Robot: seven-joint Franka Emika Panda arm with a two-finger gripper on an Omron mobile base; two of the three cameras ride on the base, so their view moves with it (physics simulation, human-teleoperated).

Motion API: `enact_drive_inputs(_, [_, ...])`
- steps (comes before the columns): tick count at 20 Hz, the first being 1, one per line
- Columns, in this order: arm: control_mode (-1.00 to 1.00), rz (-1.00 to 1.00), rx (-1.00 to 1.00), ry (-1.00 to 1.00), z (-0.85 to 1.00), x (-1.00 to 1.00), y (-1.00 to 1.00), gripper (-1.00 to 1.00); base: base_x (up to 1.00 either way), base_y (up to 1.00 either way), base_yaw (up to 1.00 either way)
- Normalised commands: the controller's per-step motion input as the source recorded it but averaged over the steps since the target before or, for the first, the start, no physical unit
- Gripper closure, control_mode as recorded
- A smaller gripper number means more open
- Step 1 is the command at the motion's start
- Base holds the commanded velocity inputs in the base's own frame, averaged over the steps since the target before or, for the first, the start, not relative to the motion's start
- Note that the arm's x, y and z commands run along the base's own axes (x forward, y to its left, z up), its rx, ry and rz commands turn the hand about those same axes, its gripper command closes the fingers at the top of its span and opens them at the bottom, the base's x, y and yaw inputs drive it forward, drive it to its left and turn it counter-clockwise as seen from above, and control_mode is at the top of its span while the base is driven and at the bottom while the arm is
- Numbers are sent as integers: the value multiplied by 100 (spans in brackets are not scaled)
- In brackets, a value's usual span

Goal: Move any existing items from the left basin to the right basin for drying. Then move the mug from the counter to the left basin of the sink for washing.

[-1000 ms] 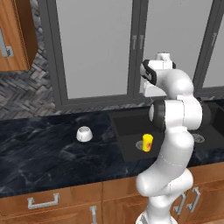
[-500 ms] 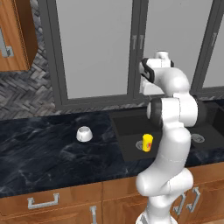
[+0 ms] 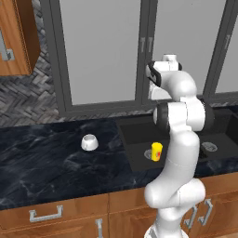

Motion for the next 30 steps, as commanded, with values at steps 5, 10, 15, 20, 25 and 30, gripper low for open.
enact_drive_inputs(5, [-100, 0, 0, 0, -22, 6, -7, -100, 0, 0, 0])
enact_drive_inputs(10, [-100, 0, 0, 0, -22, 1, -6, -100, 0, 0, 0])
enact_drive_inputs(15, [-100, 0, 0, -1, -18, 0, -1, -100, 0, 0, 0])
enact_drive_inputs(20, [-100, 0, 0, -7, -19, -1, 0, -100, 0, 0, 0])
enact_drive_inputs(25, [-100, 0, 0, -8, -19, 0, 0, -100, 0, 0, 0])
enact_drive_inputs(30, [-100, 0, -3, -9, -25, -3, 0, -100, 0, 0, 0])
